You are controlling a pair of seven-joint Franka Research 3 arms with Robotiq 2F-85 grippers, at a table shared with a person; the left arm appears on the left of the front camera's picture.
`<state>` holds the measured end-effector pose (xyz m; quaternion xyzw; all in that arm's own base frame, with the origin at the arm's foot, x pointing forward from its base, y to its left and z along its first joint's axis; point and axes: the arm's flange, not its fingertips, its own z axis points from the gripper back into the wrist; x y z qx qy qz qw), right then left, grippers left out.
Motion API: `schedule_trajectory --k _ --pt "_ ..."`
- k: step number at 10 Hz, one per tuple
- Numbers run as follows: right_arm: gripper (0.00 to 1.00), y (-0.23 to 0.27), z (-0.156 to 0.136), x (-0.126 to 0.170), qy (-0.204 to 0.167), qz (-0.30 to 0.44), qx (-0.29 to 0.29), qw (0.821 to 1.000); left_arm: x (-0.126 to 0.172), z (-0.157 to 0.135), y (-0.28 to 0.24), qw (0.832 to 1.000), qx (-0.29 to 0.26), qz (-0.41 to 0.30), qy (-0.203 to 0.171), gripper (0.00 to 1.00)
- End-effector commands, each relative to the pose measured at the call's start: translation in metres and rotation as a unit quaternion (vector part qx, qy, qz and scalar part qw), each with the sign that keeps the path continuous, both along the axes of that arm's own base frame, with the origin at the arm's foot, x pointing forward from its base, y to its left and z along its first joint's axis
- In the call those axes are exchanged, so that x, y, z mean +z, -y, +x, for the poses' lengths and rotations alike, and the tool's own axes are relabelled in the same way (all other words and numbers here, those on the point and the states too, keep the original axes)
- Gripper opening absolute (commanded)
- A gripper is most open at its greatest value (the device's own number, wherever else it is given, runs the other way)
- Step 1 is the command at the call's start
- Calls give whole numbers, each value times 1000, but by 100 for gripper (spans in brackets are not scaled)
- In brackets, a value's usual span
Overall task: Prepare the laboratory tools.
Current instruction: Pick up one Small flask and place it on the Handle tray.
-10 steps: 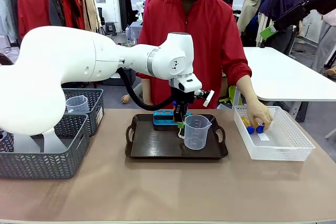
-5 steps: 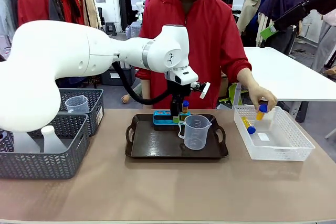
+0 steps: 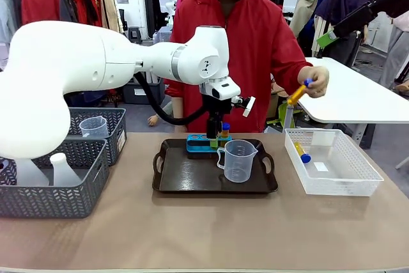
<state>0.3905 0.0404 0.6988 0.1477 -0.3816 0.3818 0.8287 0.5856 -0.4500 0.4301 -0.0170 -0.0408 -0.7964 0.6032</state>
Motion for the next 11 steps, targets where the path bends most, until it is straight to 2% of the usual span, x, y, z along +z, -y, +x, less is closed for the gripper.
schedule_trajectory --k 1,3,5,7,10,11 --pt "100 0 0 1 1 4 5 1000 1 1 -2 1000 1 2 3 100" --pt "100 0 0 1 1 4 5 1000 -1 0 0 1000 0 1 0 100" --pt "100 0 0 1 1 4 5 1000 35 -4 -26 999 10 -20 -39 100" --pt "100 0 0 1 1 4 5 1000 75 -13 -55 997 50 -38 -53 100" --pt "100 0 0 1 1 4 5 1000 122 -24 -91 995 94 -24 -20 100" --pt "100 0 0 1 1 4 5 1000 142 -26 -101 992 124 -20 -6 100"
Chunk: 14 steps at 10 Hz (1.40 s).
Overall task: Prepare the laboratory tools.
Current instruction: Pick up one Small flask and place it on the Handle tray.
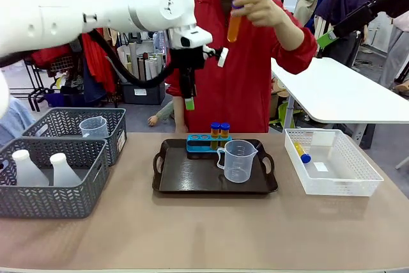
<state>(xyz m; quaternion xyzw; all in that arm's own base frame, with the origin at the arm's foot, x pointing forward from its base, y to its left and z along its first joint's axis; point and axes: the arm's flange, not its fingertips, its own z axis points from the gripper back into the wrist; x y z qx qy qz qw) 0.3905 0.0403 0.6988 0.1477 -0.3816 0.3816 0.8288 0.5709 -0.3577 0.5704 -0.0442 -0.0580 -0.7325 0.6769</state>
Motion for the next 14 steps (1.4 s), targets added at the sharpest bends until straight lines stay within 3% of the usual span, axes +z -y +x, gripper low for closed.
schedule_trajectory --k 1,4,8,10,14 --pt "100 0 0 1 2 4 5 1000 17 -7 -24 998 59 26 22 100" --pt "100 0 0 1 2 4 5 1000 53 -6 -60 990 136 31 6 100" --pt "100 0 0 1 2 4 5 1000 77 -7 -102 963 264 60 19 100" --pt "100 0 0 1 2 4 5 1000 79 -4 -112 961 268 52 36 100" --pt "100 0 0 1 2 4 5 1000 77 -2 -108 965 255 48 22 100"
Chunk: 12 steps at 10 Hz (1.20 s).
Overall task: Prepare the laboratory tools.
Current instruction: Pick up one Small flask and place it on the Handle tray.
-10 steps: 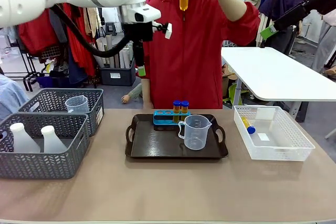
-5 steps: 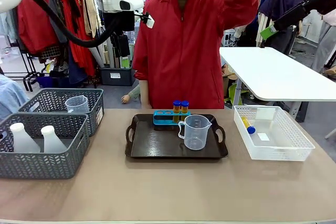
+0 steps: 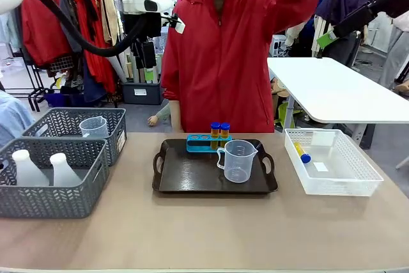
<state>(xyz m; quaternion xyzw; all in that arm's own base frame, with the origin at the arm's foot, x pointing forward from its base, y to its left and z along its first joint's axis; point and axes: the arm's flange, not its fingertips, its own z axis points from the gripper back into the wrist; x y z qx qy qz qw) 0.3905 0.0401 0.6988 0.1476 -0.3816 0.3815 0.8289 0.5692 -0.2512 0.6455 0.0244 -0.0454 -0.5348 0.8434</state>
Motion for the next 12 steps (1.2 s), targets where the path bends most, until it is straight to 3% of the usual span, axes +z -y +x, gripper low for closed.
schedule_trajectory --k 1,5,7,12 --pt "100 0 0 1 2 4 5 1000 1 0 -1 1000 1 0 1 100" --pt "100 0 0 1 2 4 5 1000 -1 -48 -31 993 82 79 21 100" --pt "100 0 0 1 2 4 5 1000 -2 -74 -56 989 126 68 21 100" --pt "100 0 0 1 2 4 5 1000 -39 -73 -170 969 243 42 2 100"
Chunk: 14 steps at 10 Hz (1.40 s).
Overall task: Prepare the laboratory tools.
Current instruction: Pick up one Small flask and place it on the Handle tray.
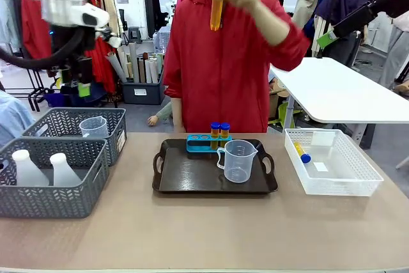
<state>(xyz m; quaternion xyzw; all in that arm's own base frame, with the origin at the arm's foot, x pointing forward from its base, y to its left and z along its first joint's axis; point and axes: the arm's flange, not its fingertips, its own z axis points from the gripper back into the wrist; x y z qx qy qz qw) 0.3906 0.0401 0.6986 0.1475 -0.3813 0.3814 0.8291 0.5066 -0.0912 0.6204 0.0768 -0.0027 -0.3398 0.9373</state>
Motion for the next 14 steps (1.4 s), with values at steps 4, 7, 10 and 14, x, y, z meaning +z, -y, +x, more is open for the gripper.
schedule_trajectory --k 4,7,10,14 --pt "100 0 0 1 2 4 5 1000 -66 -37 -88 991 127 -40 -17 100" --pt "100 0 0 1 2 4 5 1000 -106 -62 -130 972 229 -50 -35 100" --pt "100 0 0 1 2 4 5 1000 -134 -75 -147 956 288 -41 -26 100" --pt "100 0 0 1 2 4 5 1000 -130 -69 -152 961 270 -44 -47 100"
